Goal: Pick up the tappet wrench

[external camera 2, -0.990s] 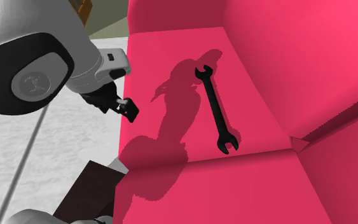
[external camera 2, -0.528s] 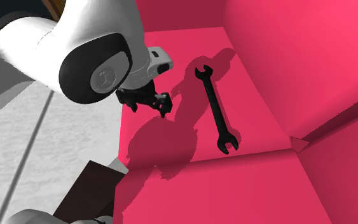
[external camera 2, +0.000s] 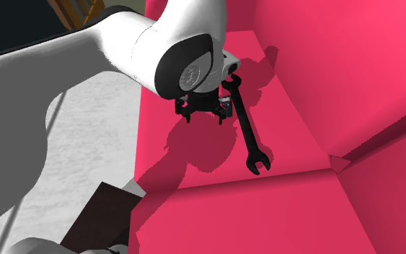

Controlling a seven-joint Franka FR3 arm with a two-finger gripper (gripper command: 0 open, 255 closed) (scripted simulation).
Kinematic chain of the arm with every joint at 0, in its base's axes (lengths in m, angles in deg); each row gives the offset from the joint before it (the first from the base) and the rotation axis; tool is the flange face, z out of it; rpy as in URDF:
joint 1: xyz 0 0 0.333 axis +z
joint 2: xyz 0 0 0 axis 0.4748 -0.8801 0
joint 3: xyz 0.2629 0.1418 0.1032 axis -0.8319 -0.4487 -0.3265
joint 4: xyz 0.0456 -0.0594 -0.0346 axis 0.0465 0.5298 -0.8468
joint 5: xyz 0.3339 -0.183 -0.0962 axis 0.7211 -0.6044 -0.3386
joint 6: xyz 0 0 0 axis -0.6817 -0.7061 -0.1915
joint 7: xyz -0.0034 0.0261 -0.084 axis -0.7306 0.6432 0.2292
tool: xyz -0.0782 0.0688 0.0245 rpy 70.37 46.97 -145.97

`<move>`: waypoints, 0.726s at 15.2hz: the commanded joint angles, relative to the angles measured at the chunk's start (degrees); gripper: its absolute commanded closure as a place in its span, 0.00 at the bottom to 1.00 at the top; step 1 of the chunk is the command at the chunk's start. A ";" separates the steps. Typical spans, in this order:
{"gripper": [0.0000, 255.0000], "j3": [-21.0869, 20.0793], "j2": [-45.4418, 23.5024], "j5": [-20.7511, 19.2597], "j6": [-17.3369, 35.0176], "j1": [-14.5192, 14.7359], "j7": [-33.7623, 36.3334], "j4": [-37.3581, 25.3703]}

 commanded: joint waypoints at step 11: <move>0.00 5.88 -30.74 10.55 -2.73 -4.29 -24.79 -30.06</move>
